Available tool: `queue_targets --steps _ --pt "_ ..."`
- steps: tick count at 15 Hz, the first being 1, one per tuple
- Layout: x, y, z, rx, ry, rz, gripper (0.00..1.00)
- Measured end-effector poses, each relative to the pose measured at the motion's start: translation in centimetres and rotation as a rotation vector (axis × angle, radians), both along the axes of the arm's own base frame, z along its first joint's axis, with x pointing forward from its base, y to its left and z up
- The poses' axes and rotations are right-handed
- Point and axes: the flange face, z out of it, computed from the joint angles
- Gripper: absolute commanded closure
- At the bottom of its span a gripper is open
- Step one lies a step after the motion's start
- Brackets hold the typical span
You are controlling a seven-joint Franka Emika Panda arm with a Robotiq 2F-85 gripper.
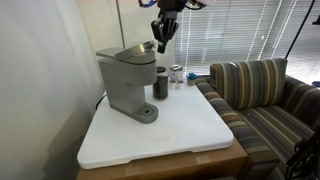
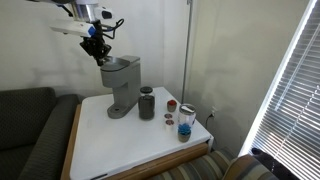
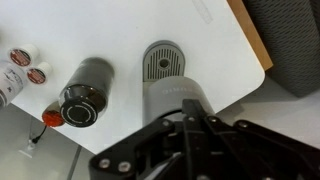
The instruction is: Open the coffee machine chamber
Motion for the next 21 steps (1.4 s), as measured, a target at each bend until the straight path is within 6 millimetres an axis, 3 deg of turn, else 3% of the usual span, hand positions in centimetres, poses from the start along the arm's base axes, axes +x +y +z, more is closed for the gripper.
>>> queue_targets --steps 7,21 --pt "1.3 1.5 -0.9 0.005 -0.023 0.039 1.00" --pt "0.2 3.9 -1.5 -0.033 -0.178 0.073 1.00"
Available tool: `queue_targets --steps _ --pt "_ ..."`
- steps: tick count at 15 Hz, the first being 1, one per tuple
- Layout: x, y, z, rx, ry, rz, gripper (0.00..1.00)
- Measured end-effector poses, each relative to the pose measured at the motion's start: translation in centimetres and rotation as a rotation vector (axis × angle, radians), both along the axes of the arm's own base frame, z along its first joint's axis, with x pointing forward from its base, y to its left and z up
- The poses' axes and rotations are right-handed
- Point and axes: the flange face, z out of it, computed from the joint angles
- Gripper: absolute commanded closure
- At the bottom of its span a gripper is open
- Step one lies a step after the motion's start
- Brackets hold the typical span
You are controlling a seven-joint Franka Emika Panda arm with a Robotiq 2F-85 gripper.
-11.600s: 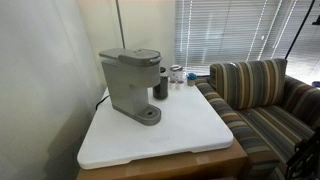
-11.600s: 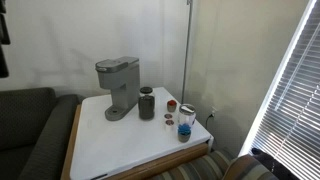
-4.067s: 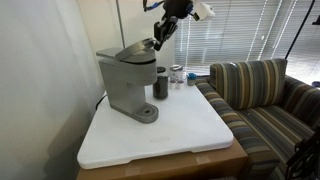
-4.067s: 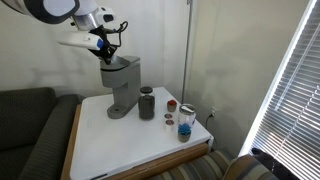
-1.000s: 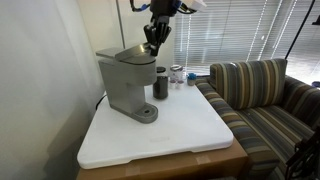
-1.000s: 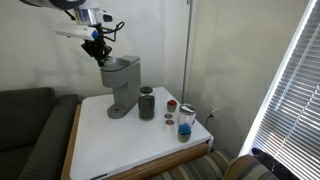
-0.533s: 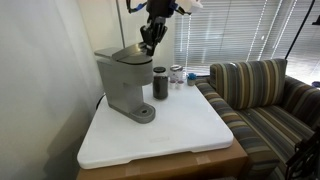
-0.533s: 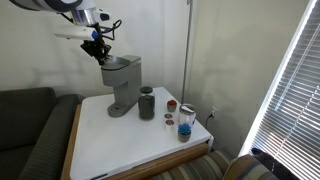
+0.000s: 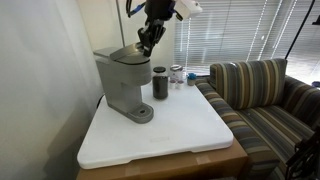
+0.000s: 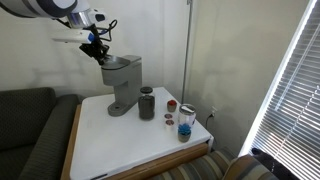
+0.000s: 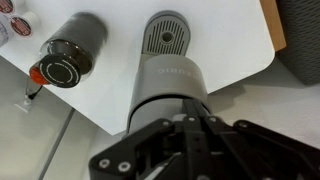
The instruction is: Open the coffee machine chamber
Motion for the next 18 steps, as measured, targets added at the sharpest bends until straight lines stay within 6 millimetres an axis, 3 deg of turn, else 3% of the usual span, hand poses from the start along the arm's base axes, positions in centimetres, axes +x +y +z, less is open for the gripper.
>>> queue_targets --steps 10,18 --pt "-1.8 0.2 1.3 -0.023 -0.117 -0.050 1.00" --pt "-1.4 -1.0 2.6 -0.023 -0.170 -0.064 1.00"
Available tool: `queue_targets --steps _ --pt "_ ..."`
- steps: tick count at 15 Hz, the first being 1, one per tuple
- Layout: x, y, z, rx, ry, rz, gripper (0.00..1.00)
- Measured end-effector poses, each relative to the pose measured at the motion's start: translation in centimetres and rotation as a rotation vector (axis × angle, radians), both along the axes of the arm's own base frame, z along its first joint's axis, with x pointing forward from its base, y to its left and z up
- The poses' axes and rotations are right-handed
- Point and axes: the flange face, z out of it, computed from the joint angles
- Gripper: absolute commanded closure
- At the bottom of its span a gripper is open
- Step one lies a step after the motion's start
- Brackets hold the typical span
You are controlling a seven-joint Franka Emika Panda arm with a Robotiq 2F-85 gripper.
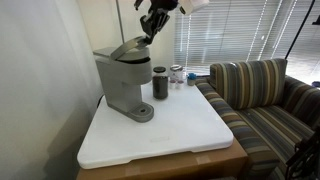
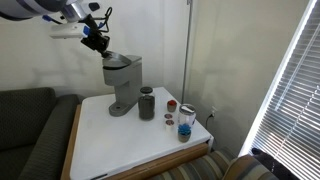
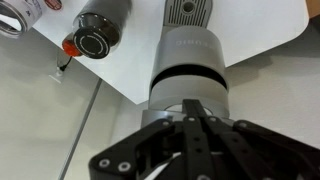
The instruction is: Open the coffee machine chamber
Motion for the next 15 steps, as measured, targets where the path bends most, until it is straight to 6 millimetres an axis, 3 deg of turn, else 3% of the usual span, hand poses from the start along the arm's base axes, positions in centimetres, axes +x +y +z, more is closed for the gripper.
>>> queue_targets --steps 15 --pt "2.5 -1.5 2.7 -0.009 -0.063 0.057 1.00"
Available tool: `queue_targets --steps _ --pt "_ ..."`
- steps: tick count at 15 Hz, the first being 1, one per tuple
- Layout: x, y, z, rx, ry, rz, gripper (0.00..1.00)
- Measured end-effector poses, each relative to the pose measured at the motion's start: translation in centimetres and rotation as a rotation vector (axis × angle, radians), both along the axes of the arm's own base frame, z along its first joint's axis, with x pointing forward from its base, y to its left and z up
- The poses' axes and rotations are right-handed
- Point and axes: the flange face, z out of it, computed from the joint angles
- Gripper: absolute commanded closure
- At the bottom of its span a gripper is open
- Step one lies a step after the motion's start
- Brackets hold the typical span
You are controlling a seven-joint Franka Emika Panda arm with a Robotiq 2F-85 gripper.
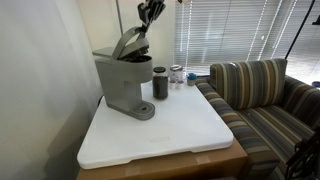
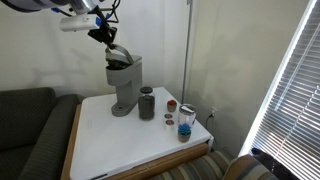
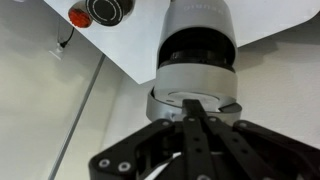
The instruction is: Open the coffee machine chamber
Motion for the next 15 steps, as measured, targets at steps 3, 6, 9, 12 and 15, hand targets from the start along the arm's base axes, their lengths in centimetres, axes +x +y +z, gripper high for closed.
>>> queue_targets --steps 3,6,9,12,15 --pt "0.8 0.0 0.6 -0.001 -0.001 0.013 1.00" --pt "1.4 0.0 1.1 0.001 0.000 0.023 1.00" --pt "2.2 0.0 1.5 0.006 0.005 0.033 1.00" --pt "3.1 0.0 2.0 0.014 0.007 0.043 1.00" --pt "3.9 -0.1 2.3 0.019 0.020 0.052 1.00"
